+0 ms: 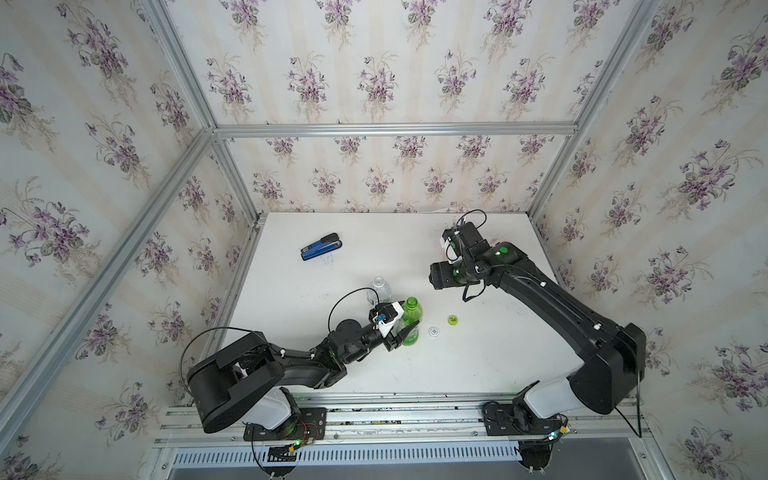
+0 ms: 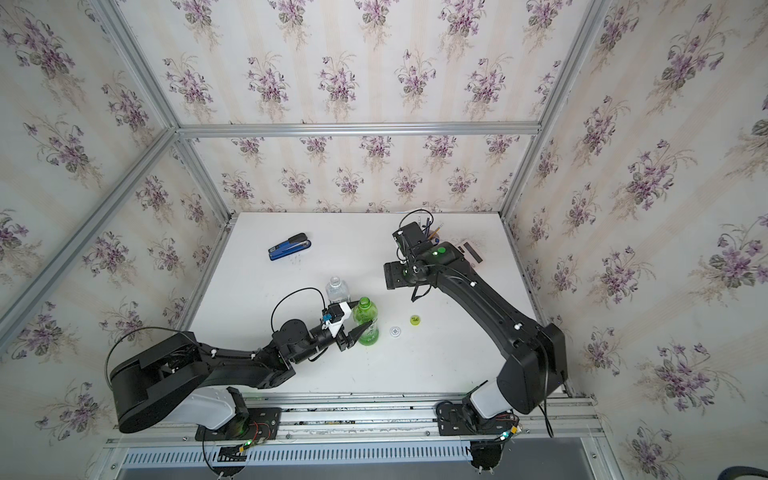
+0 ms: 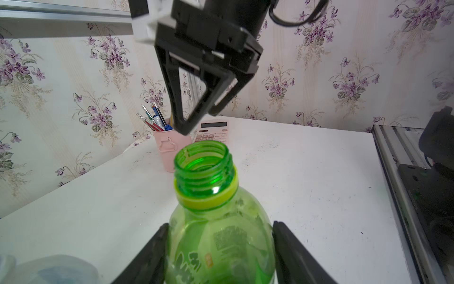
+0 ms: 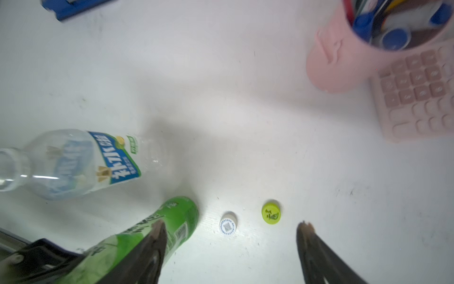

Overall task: Screw on the bottle caps
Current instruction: Move the plastic bottle to the center of the board, then screw the bottle cap onto the plastic bottle.

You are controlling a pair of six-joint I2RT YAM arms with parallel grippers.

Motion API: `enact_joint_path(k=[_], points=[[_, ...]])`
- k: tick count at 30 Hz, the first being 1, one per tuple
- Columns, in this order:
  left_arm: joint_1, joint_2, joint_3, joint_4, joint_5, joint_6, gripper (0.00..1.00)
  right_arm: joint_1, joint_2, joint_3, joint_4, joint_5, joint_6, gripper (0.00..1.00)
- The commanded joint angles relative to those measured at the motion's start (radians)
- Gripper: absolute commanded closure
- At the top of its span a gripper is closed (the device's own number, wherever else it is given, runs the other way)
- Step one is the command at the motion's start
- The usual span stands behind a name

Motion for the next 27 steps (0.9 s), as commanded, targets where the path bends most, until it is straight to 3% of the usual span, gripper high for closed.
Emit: enact_joint_path(k=[1,12,27], points=[[0.001,0.008,-0.001,-0.031,0.006,-0.003,0.35,-0.018,0.053,-0.027,-0.072,-0.002,0.02,0.2],[0.001,0.009,0.005,-0.038,0.007,-0.005,0.35,-0.172,0.188,-0.186,0.055,-0.131,-0.012,0.36],[0.0,0.024,0.018,-0.05,0.009,-0.005,0.35,-0.172,0.284,-0.216,0.057,-0.109,-0.037,0.51]])
